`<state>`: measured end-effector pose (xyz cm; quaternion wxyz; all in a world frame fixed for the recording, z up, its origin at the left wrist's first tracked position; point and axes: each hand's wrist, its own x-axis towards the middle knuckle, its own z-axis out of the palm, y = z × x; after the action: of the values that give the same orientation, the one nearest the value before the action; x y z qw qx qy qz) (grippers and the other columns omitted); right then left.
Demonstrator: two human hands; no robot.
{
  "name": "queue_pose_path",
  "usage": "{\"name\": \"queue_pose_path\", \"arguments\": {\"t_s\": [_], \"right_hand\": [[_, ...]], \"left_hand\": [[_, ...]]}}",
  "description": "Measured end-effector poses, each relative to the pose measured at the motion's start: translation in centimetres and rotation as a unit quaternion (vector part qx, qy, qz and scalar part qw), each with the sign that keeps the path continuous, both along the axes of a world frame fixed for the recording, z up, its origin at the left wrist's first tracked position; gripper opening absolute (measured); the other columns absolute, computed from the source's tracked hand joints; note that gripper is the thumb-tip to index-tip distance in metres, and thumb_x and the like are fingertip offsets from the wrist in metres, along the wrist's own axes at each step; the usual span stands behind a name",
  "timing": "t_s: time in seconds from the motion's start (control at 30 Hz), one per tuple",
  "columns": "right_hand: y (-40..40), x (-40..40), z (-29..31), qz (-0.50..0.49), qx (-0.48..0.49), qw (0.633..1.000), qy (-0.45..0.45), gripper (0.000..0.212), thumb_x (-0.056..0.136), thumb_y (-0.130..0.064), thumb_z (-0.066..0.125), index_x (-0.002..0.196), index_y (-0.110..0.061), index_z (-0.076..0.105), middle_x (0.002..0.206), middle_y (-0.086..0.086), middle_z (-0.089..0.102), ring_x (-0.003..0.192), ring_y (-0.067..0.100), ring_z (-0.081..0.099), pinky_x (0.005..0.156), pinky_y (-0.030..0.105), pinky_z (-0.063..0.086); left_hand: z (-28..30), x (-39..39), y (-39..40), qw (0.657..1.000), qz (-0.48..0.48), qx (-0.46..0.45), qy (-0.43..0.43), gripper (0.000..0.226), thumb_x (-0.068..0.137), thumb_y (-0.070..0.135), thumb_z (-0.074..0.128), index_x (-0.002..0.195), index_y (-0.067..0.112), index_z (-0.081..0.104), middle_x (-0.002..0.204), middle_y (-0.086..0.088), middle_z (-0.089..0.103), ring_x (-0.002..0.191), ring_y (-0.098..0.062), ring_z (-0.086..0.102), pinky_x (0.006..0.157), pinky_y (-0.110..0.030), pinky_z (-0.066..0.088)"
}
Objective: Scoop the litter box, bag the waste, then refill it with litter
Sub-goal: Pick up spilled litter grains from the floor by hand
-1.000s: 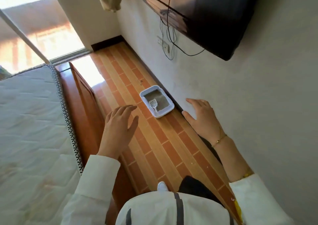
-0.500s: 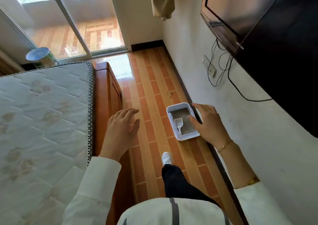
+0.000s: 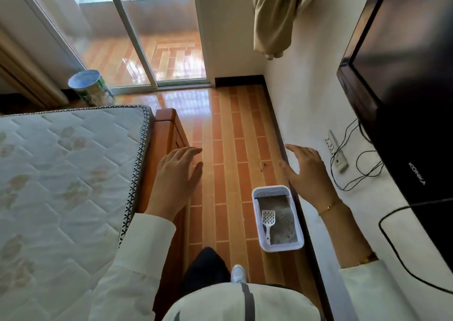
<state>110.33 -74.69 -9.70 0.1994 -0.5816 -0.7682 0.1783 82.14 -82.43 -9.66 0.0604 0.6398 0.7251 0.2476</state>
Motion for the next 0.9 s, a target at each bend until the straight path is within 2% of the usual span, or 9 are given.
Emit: {"name": "queue_pose_path", "arguments": {"t_s": [0.2,0.3,0.53,0.73,0.9], "right_hand": [[7.3,-0.8,-1.4,-0.027,-0.016,1.000,0.002,0.048,0.094,-0.033,0.056,0.136,-0.010,0.050,0.135,0.011,0.055,0.129,0.027,0.042,0.104,0.038,0.038],[11.3,-1.5,-2.6,-0.046,-0.016,0.999,0.001,0.047,0.094,-0.032,0.056,0.136,-0.010,0.050,0.135,0.011,0.055,0.129,0.027,0.042,0.104,0.037,0.038],[22.6,-5.1,-4.7,-0.117,-0.025,0.993,0.011,0.046,0.094,-0.031,0.056,0.135,-0.011,0.051,0.134,0.009,0.056,0.128,0.024,0.044,0.104,0.033,0.038],[32.9,-8.6,-4.4,-0.182,-0.029,0.983,0.015,0.047,0.094,-0.037,0.053,0.135,-0.014,0.051,0.136,0.006,0.055,0.128,0.021,0.044,0.101,0.031,0.040],[38.4,-9.3,-4.2,-0.236,-0.024,0.971,0.016,0.047,0.095,-0.036,0.052,0.135,-0.013,0.051,0.135,0.006,0.056,0.127,0.021,0.045,0.102,0.033,0.041]], "left_hand": [[-0.9,-1.2,8.5,0.999,-0.030,-0.021,0.003,0.034,0.094,0.029,0.051,0.127,0.021,0.059,0.128,-0.002,0.063,0.120,-0.026,0.056,0.100,-0.052,0.046],[-1.7,-1.8,13.5,0.998,-0.042,-0.037,-0.010,0.034,0.096,0.027,0.054,0.129,0.021,0.058,0.131,-0.002,0.061,0.124,-0.026,0.053,0.105,-0.051,0.042],[-3.0,-4.9,29.6,0.990,-0.132,-0.054,0.009,0.035,0.098,0.028,0.052,0.132,0.023,0.056,0.136,0.002,0.057,0.129,-0.021,0.050,0.111,-0.041,0.034],[-2.2,-7.0,44.5,0.975,-0.215,-0.050,0.033,0.035,0.098,0.030,0.050,0.131,0.022,0.057,0.134,0.001,0.059,0.127,-0.021,0.052,0.112,-0.043,0.036],[-1.8,-7.0,53.0,0.957,-0.280,-0.053,0.049,0.034,0.097,0.029,0.051,0.130,0.021,0.057,0.132,0.002,0.060,0.124,-0.020,0.053,0.109,-0.042,0.038]]}}
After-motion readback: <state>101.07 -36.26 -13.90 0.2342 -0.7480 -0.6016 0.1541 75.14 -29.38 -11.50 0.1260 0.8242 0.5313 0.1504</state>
